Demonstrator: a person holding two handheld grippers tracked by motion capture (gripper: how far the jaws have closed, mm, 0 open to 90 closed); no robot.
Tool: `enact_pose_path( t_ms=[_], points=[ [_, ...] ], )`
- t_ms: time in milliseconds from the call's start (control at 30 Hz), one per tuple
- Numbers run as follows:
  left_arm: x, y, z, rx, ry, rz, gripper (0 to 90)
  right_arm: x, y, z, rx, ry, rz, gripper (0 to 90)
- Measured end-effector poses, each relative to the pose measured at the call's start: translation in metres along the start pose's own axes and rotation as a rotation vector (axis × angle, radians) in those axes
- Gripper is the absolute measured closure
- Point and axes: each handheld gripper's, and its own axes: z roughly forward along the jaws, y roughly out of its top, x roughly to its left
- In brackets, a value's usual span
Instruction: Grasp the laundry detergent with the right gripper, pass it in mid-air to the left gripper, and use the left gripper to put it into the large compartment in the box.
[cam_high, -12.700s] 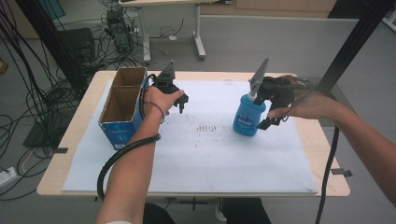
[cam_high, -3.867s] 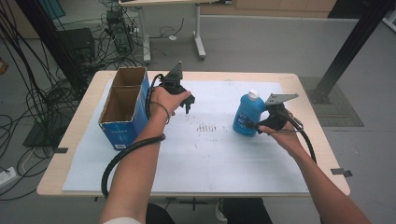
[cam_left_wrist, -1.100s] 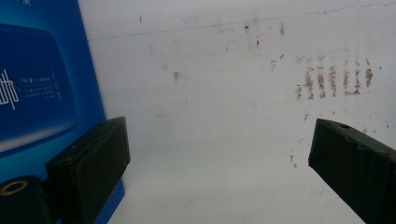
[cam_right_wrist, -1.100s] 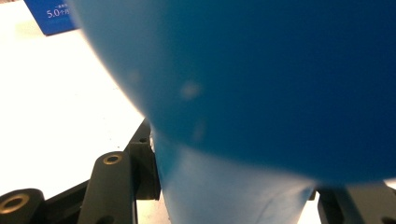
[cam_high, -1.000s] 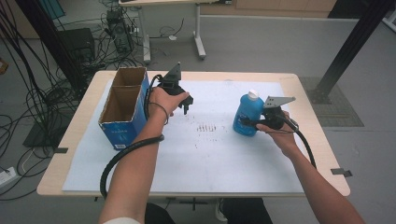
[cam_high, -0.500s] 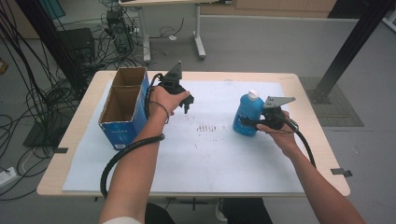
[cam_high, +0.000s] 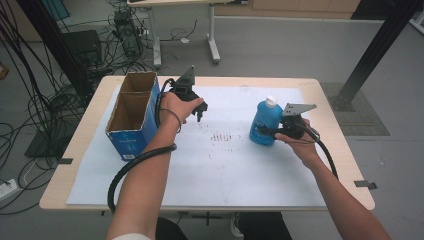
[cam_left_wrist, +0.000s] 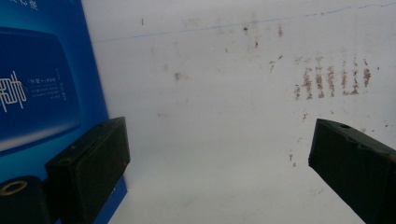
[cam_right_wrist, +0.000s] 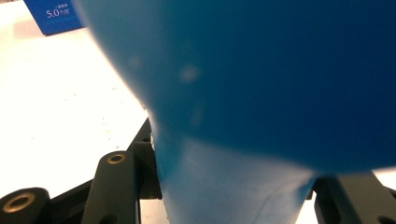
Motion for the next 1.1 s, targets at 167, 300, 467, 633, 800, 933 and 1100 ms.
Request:
enact_pose_path(
  t_ms=[167,300,467,633,800,933,1100],
  points=[
    [-0.0006,0.0002,-0.0009,-0.003,0.0,0.0,5.7,0.0001,0.0001,0.0,0.001,-0.001,0.001,45.0],
    [-0.0004,0.0004,-0.0019,-0.003,0.0,0.003,5.7,0.0002,0.0001,0.0,0.001,-0.002,0.001,45.1],
    [0.0001,-0.0001,-0.0014,-0.004,-0.001,0.002,5.7,0.0002,0.0002,0.0,0.001,-0.003,0.002,45.1],
    [0.0011,-0.0003,-0.0006,-0.003,-0.002,0.0,5.7,0.0001,0.0003,0.0,0.002,-0.002,0.003,45.3],
    [0.0012,0.0003,-0.0013,-0.004,-0.002,0.0,5.7,0.0,0.0004,0.0,0.002,-0.002,0.003,45.3],
    [0.0005,0.0006,-0.0019,-0.005,-0.003,0.004,5.7,0.0001,0.0004,0.0001,0.002,-0.002,0.004,45.3],
    [0.0003,0.0007,-0.0023,-0.005,-0.004,0.005,5.7,0.0003,0.0003,0.0,0.001,-0.004,0.004,45.2]
  ],
)
